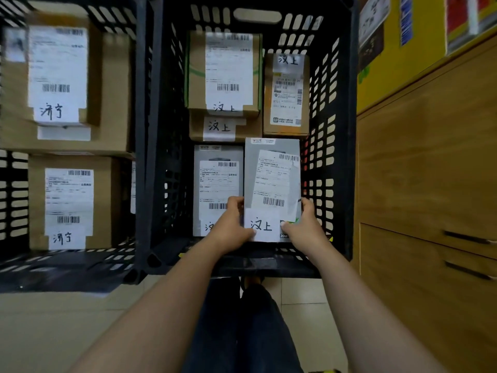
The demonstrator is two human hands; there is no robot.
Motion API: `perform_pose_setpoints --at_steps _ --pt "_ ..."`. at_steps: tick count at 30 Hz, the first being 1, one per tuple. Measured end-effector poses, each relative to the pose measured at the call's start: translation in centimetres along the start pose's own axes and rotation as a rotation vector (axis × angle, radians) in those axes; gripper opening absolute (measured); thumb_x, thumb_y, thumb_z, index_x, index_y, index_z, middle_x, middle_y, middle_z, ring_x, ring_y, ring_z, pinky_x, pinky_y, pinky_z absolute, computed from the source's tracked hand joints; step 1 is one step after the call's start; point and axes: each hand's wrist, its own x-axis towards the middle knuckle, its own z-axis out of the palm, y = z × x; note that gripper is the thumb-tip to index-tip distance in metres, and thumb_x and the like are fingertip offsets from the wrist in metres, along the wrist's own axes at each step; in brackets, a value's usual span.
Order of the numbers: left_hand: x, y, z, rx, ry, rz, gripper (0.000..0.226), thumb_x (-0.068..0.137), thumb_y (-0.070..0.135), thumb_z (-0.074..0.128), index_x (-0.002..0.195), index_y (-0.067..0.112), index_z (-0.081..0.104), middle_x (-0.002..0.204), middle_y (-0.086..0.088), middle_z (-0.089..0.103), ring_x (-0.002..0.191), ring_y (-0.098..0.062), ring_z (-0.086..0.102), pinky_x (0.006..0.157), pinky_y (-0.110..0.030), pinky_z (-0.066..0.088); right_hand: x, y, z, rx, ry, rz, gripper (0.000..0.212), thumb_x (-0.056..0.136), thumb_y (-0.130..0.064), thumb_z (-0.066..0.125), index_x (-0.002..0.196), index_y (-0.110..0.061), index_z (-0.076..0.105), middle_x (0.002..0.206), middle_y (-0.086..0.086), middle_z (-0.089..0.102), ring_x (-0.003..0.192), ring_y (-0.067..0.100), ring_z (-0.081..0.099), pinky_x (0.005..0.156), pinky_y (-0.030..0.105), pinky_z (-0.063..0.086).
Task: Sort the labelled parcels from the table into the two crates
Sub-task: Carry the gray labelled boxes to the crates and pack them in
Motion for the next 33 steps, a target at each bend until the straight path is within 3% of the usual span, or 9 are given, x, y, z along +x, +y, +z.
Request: perform_pose_setpoints --at_steps 4,6,12,15,20,22,26,29,33 --pt "1.2 -0.3 0.3 0.071 0.011 -0.046 0.061 0.087 0.006 0.064 0.136 0.016 0.029 0.136 -0.003 0.051 0.12 -0.017 0.052 0.103 -0.043 0.045 1.0 -0.1 -0.1 -0.092 -0.014 -0.043 0.074 0.093 -0.004 0.056 0.15 -0.024 0.014 0.118 -0.004 0.049 0.097 0.017 0.053 0.058 0.019 0.04" --pt "1.6 -0.5 0.4 0.104 0.019 -0.077 0.057 0.088 0.006 0.061 0.134 0.015 0.03 0.132 -0.006 0.054 0.116 -0.023 0.056 0.099 -0.044 0.048 1.1 0.0 0.2 -0.129 -0.013 -0.078 0.075 0.093 -0.004 0.057 0.151 -0.022 0.013 0.114 -0.005 0.046 0.097 0.017 0.052 0.067 0.024 0.043" --pt "2.2 -0.5 0.1 0.186 0.052 -0.082 0.054 0.089 0.012 0.062 0.135 0.012 0.034 0.134 -0.007 0.054 0.12 -0.024 0.054 0.102 -0.043 0.046 2.2 0.5 1.3 -0.143 -0.06 -0.076 0.079 0.093 -0.003 0.058 0.151 -0.021 0.007 0.136 0.003 0.049 0.102 0.014 0.049 0.062 0.016 0.039" --pt "2.3 -0.7 0.2 0.269 0.099 -0.065 0.056 0.086 0.017 0.067 0.134 0.013 0.039 0.134 -0.006 0.052 0.118 -0.023 0.053 0.101 -0.038 0.045 3.2 0.2 1.3 -0.187 -0.071 -0.069 0.081 0.091 -0.005 0.061 0.151 -0.017 0.008 0.139 0.006 0.048 0.102 0.014 0.046 0.077 0.024 0.04" --pt "2.4 -0.3 -0.5 0.557 0.227 0.015 0.068 0.083 0.02 0.072 0.139 0.017 0.033 0.144 -0.007 0.031 0.13 -0.027 0.035 0.097 -0.041 0.042 5.0 0.5 1.8 -0.294 -0.038 -0.032 0.095 0.087 -0.012 0.07 0.154 -0.018 0.003 0.142 0.008 0.048 0.114 0.024 0.056 0.081 0.029 0.044" --pt "2.6 -0.4 -1.0 0.653 0.223 0.013 0.084 0.081 0.024 0.074 0.148 0.019 0.023 0.155 -0.008 0.016 0.141 -0.027 0.018 0.107 -0.045 0.036 5.3 0.6 2.2 -0.376 -0.036 -0.047 0.11 0.083 -0.011 0.074 0.155 -0.023 -0.008 0.155 0.01 0.03 0.12 0.026 0.054 0.082 0.031 0.047" --pt "3.3 -1.4 -1.8 0.912 0.154 -0.097 0.117 0.078 0.041 0.077 0.153 0.028 -0.012 0.158 -0.006 -0.025 0.146 -0.03 -0.018 0.118 -0.054 0.01 5.5 -0.1 2.8 -0.756 -0.038 -0.222 0.122 0.081 -0.018 0.078 0.151 -0.035 -0.021 0.16 0.008 -0.026 0.145 0.034 0.023 0.091 0.035 0.049" --pt "3.9 -1.9 -1.8 0.979 0.126 -0.1 0.129 0.072 0.047 0.079 0.148 0.033 -0.024 0.151 -0.007 -0.04 0.142 -0.031 -0.03 0.115 -0.058 0.008 6.4 -0.4 3.5 -1.01 -0.025 -0.337 0.119 0.083 -0.031 0.077 0.149 -0.042 -0.021 0.155 0.008 -0.037 0.148 0.041 -0.008 0.112 0.046 0.033" --pt "4.8 -2.4 -1.4 1.037 0.123 -0.12 0.128 0.077 0.044 0.078 0.145 0.033 -0.029 0.148 -0.009 -0.044 0.139 -0.033 -0.034 0.115 -0.06 0.008 7.3 -0.3 4.0 -1.094 -0.02 -0.338 0.119 0.082 -0.036 0.076 0.149 -0.044 -0.022 0.156 0.009 -0.035 0.146 0.045 -0.015 0.118 0.05 0.019"
